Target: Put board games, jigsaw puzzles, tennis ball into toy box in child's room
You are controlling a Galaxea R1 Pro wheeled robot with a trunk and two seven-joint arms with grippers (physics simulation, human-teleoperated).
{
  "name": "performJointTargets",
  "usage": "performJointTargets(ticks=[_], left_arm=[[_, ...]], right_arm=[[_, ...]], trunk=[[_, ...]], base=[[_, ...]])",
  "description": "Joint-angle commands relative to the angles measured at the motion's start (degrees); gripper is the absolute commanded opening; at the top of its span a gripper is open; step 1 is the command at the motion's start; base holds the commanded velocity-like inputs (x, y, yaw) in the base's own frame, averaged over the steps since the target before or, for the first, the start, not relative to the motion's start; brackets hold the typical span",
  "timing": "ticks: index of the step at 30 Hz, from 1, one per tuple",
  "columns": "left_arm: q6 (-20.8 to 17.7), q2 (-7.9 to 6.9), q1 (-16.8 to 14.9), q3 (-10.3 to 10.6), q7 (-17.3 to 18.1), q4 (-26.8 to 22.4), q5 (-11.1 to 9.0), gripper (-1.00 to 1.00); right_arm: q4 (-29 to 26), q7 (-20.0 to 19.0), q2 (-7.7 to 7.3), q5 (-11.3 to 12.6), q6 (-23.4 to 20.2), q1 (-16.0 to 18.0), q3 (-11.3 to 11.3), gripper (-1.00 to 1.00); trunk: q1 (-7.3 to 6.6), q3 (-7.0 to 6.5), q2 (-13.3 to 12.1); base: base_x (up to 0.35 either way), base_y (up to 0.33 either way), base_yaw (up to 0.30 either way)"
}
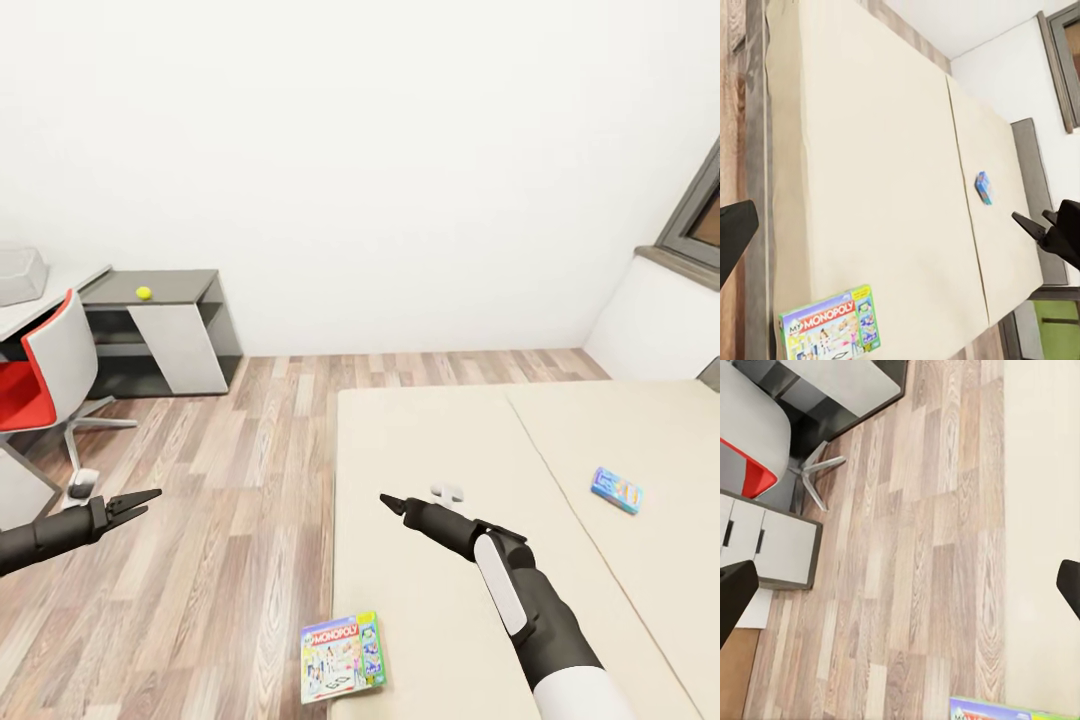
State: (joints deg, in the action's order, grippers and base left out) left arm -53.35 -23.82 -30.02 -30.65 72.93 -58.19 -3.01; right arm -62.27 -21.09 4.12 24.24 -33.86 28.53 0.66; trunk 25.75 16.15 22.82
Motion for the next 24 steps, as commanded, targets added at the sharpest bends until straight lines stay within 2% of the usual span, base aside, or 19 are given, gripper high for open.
performJointTargets(ticks=[1, 24], left_arm=[[-0.5, 0.00, 0.0, 0.0, 0.1, 0.0, -0.1, 1.00], [-0.5, 0.00, 0.0, 0.0, 0.1, 0.0, -0.1, 1.00]], right_arm=[[0.0, 0.0, 0.02, 0.2, -0.3, 0.0, -0.1, 1.00], [0.1, 0.3, 0.10, 0.1, -0.2, 0.0, 0.0, 1.00]], trunk=[[0.03, 0.01, 0.1], [0.03, -2.16, 0.1]], base=[[0.000, 0.000, 0.000], [0.000, 0.000, 0.000]])
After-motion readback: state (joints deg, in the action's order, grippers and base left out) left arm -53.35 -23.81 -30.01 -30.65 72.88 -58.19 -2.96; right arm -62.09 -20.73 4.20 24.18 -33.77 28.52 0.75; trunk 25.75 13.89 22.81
